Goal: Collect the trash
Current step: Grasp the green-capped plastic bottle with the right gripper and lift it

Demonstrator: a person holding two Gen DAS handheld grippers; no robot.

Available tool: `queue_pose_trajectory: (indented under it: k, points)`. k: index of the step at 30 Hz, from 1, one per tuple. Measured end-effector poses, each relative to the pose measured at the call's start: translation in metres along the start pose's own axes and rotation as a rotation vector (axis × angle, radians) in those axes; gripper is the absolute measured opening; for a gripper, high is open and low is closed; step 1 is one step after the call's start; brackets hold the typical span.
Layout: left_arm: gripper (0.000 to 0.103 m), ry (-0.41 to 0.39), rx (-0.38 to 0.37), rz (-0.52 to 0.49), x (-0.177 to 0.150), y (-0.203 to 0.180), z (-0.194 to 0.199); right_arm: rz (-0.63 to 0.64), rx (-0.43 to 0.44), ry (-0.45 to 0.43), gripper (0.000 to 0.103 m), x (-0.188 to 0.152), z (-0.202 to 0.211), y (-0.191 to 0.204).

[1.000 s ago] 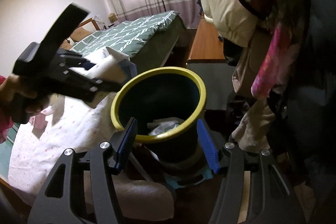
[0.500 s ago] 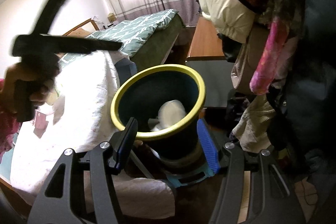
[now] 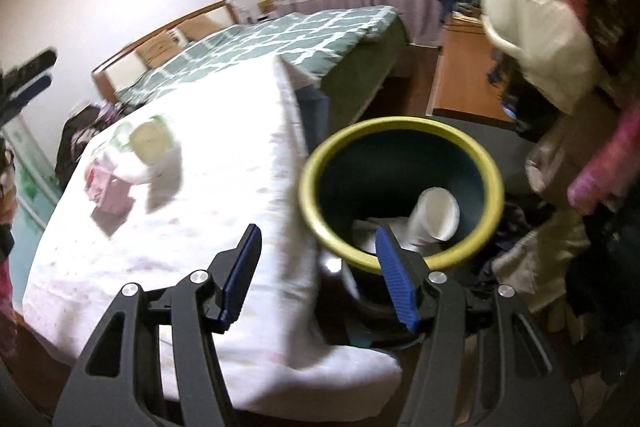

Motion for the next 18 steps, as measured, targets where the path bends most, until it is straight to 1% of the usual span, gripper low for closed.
queue_pose_trajectory:
  k: [2,4,7,9,12,14,16,18]
  points:
    - [0.098,-0.025,0.070,0.072,-0.013,0.047,0.013,0.030,0.018,0.006,0.057,0.006,-0.006,0.017]
    - [0.098,-0.032,0.133,0.137,-0.025,0.088,0.018,0.068,0.039,0.014,0.057,0.013,-0.014,0.040]
    - [0.098,-0.064,0.208,0.232,-0.042,0.147,0.026,0.122,0.066,0.023,0.057,0.024,-0.028,0.074]
    - [0.098,-0.088,0.255,0.280,-0.053,0.180,0.026,0.152,0.083,0.025,0.057,0.033,-0.036,0.095]
    - [0.098,-0.106,0.308,0.318,-0.072,0.211,0.023,0.177,0.097,0.021,0.057,0.043,-0.047,0.117]
    - [0.098,-0.107,0.314,0.332,-0.085,0.223,0.021,0.201,0.096,0.014,0.059,0.053,-0.056,0.132]
    - [0.098,-0.069,0.342,0.307,-0.091,0.226,0.012,0.224,0.092,0.007,0.063,0.062,-0.066,0.144]
    - [0.098,-0.072,0.330,0.308,-0.092,0.230,0.011,0.248,0.094,0.001,0.064,0.072,-0.076,0.156]
Point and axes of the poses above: each gripper's, at about its wrist camera, not at the fingertips, and z roughly against the way its jaws point, y to its left, x to its top, the point moved 1 cm from there along -z, roughly the way its jaws point, and after that the axes turned 4 degrees about z, right-handed, at the moved point
